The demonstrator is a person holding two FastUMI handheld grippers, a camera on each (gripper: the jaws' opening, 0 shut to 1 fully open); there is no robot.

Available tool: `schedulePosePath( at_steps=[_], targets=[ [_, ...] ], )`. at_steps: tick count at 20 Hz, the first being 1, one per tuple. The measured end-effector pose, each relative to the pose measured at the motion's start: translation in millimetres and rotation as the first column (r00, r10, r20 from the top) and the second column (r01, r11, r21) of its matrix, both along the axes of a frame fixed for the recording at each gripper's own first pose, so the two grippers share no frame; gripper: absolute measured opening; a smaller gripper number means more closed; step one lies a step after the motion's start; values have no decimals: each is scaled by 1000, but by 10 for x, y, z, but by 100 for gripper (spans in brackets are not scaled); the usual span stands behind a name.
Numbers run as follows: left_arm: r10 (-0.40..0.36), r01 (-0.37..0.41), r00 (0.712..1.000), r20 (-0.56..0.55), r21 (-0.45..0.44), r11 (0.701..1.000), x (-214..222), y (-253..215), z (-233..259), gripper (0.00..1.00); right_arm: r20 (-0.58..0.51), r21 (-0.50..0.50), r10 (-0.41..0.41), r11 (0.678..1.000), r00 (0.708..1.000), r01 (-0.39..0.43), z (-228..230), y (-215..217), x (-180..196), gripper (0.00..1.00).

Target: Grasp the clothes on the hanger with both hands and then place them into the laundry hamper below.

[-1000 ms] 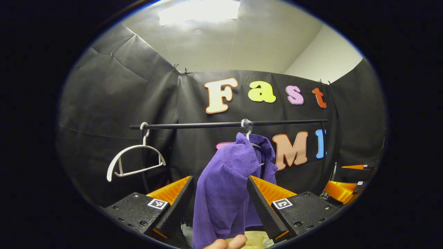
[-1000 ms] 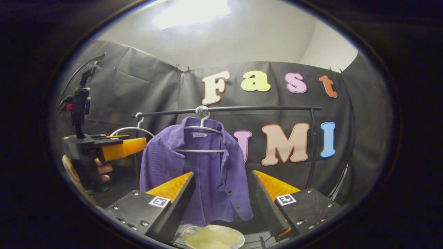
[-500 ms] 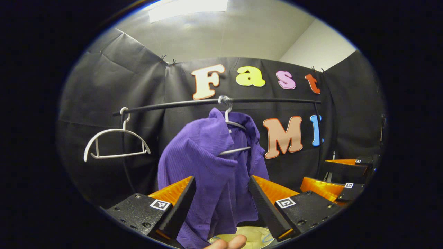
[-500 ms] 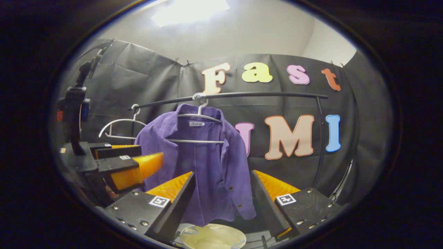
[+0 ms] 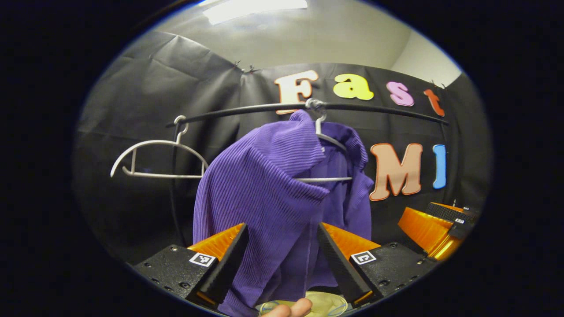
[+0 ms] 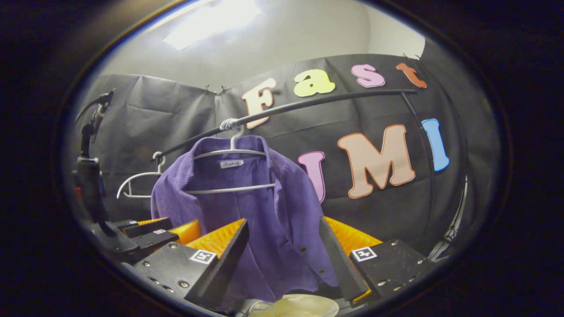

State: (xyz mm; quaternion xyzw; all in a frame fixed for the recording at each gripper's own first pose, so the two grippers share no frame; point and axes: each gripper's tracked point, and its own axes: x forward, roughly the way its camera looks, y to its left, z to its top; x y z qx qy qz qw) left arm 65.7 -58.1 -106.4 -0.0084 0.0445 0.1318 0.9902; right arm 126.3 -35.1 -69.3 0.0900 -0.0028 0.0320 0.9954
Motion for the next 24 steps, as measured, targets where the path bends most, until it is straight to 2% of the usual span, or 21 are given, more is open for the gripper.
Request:
schedulePosePath(
  at_steps=[3, 5, 6, 7, 8, 9, 11, 13, 14, 15, 16, 19, 20, 21, 22, 24],
  targets=[
    [34, -35, 999, 12, 25, 999, 139, -2, -40, 92, 22, -26, 42, 999, 999, -42, -75, 29, 286, 96],
    [62, -62, 998, 12, 68, 996, 234, 36, -72, 95, 22, -53, 63, 997, 998, -62, -144, 58, 460, 98],
    [88, -90, 996, 19, 90, 992, 253, 124, -82, 95, 12, -69, 74, 995, 997, -73, -195, 88, 564, 93],
    [111, -114, 993, 32, 109, 987, 274, 187, -71, 97, 7, -85, 75, 994, 997, -74, -230, 106, 677, 93],
    [135, -139, 990, 37, 125, 982, 289, 239, -79, 99, 4, -101, 58, 993, 998, -57, -273, 88, 783, 98],
    [151, -155, 988, 37, 141, 978, 319, 273, -83, 98, 3, -114, 50, 992, 999, -49, -298, 99, 895, 99],
    [216, -223, 975, 58, 196, 955, 327, 401, -25, 98, 3, -121, 61, 991, 998, -60, -379, 214, 1072, 99],
    [257, -272, 962, 92, 228, 935, 331, 433, 72, 89, 19, -129, 72, 989, 997, -69, -414, 308, 1231, 98],
    [262, -278, 960, 98, 235, 931, 358, 384, 96, 83, 23, -134, 75, 988, 997, -71, -438, 330, 1302, 98],
    [278, -292, 956, 90, 236, 927, 362, 332, 90, 84, 25, -133, 74, 989, 997, -70, -461, 334, 1360, 98],
    [280, -293, 956, 87, 230, 928, 339, 286, 78, 84, 30, -137, 64, 989, 998, -59, -499, 294, 1372, 94],
    [196, -216, 973, 126, 176, 960, 390, -73, 105, 83, 38, -119, 74, 991, 997, -69, -535, 236, 1509, 98],
    [194, -211, 975, 108, 179, 961, 389, -87, 55, 88, 41, -118, 87, 990, 995, -82, -562, 223, 1508, 98],
    [199, -215, 975, 101, 197, 957, 413, -87, 42, 89, 46, -119, 86, 990, 995, -80, -565, 187, 1517, 98],
    [224, -239, 970, 93, 211, 948, 421, -30, 7, 85, 51, -126, 77, 990, 996, -70, -570, 130, 1531, 98],
    [288, -291, 956, 46, 233, 928, 437, 105, -122, 89, 57, -139, 66, 989, 996, -58, -558, 89, 1603, 98]
  ],
)
